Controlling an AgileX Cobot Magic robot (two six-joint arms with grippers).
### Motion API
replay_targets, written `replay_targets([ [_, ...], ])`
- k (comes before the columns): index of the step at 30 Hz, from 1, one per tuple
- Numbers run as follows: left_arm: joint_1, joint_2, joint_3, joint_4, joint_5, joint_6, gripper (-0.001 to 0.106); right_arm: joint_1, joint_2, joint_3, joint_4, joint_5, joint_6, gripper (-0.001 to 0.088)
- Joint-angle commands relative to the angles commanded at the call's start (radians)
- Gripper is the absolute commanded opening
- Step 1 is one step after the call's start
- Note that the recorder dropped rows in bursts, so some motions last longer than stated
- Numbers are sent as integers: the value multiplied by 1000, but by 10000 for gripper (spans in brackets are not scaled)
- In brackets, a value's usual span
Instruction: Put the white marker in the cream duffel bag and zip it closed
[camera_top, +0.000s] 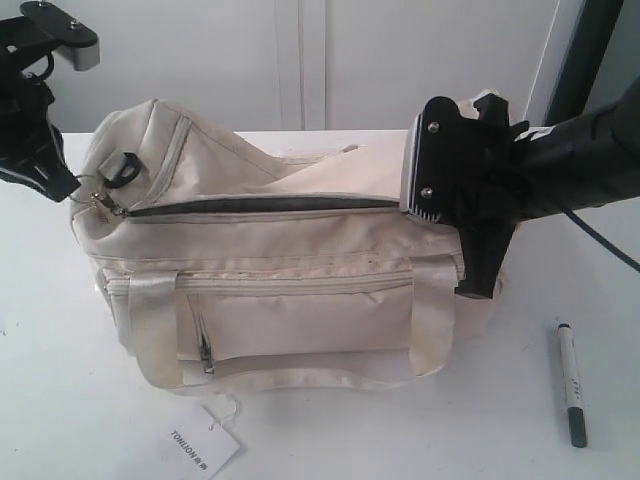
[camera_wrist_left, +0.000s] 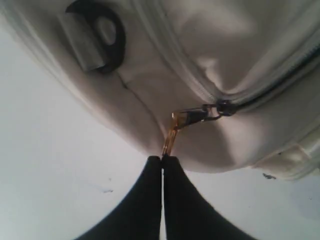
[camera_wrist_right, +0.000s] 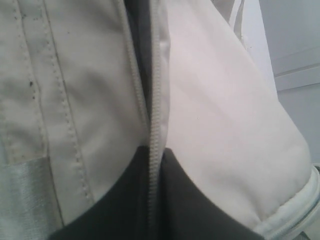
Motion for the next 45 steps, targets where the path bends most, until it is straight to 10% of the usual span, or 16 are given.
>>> replay_targets([
  [6,0,-23,0,-98,-70,57,0,0,-11,0,17,2,48,368],
  [21,0,-88,0,-202,-141,86,0,23,-67,-39,362,81,81,369],
  [45,0,-88,0,-218,-149,101,0,300,51,-114,384,-64,82,371],
])
